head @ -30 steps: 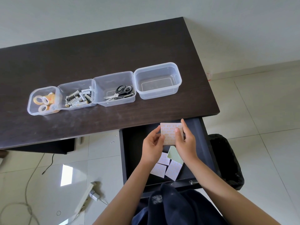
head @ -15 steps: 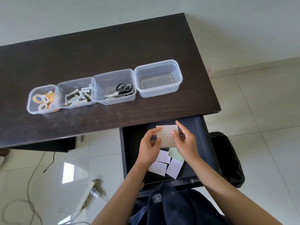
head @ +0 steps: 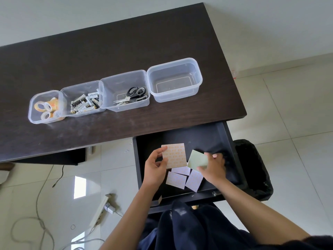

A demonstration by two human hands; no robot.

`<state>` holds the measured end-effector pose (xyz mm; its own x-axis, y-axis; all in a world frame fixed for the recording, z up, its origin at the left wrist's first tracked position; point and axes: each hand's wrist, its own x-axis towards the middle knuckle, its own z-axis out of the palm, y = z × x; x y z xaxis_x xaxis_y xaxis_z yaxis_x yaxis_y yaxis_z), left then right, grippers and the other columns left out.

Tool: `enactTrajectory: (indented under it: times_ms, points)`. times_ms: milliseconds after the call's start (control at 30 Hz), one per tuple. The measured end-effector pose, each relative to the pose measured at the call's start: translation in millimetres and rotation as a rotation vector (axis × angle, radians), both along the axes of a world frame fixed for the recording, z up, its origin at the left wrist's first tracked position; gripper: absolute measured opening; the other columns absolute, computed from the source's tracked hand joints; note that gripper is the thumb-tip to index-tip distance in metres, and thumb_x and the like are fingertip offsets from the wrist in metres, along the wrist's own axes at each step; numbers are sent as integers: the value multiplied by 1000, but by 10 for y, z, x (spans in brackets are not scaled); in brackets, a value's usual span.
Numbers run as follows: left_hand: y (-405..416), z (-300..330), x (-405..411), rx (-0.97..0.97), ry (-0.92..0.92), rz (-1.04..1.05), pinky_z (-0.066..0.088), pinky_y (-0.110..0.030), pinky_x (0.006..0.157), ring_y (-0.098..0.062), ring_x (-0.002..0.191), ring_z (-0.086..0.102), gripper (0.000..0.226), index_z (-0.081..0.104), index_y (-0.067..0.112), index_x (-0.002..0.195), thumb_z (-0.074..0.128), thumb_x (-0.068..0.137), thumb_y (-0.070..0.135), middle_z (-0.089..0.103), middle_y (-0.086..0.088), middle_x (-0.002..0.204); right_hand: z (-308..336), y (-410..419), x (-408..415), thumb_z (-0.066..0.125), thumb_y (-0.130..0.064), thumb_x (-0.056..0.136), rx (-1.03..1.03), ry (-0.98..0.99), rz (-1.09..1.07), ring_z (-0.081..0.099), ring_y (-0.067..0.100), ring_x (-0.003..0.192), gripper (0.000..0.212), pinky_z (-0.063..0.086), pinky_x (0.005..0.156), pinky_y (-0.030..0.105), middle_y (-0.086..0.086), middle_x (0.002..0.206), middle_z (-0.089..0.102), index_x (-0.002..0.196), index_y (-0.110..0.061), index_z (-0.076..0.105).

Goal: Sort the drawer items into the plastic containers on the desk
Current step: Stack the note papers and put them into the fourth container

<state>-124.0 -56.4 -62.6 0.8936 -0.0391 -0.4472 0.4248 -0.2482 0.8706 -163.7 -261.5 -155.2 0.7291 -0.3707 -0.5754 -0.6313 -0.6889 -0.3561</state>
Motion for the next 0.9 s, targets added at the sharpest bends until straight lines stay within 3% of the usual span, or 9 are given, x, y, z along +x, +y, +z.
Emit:
enactTrajectory:
  times_ms: [133,233,333,400,633,800,900]
  points:
    - [39,-35,-39,17,29,13,59,-32,79,-5,90,67,36,58,33,108,52,93,0,62,6,109,30,-13,99,76,-23,63,55,-27,-39,41,26,111,58,40,85,35,2,117,42,112,-19,46]
    - [43,-51,-49,18,42,21,58,-31,79,-8,93,66,35,57,33,108,52,94,1,62,6,109,95,-69,126,74,-13,67,227,-100,-61,55,22,92,50,43,70,32,2,106,56,108,-17,46]
    - [37,-54,-46,19,42,17,58,-29,78,-4,87,67,34,57,31,108,52,94,1,62,6,108,233,-95,126,74,-9,71,357,-208,-112,59,22,78,42,50,64,34,3,92,60,103,-21,49]
    - [28,-55,-33,16,42,17,58,-28,77,1,82,68,34,57,30,109,51,94,0,62,7,107,350,-97,138,75,-8,75,408,-278,-140,61,18,76,36,49,59,24,-2,87,61,97,-23,52]
    - [-57,-18,24,22,17,-2,59,-29,75,-1,74,66,33,58,25,114,51,94,0,60,6,108,928,-13,205,74,-11,74,445,-519,-200,55,4,62,27,45,60,12,-5,79,64,90,-27,59]
    - [-161,34,38,-14,-13,-15,56,-46,77,-17,77,61,37,60,32,108,52,92,0,61,3,106,1211,215,311,74,-8,74,472,-652,-258,56,2,64,31,46,61,11,-5,78,63,91,-28,57]
    - [-210,93,33,-77,-19,10,60,-36,76,-16,85,65,37,59,30,109,52,92,-2,61,-1,107,1243,362,337,74,-9,74,442,-647,-296,59,4,71,28,48,63,11,-6,82,63,93,-23,59]
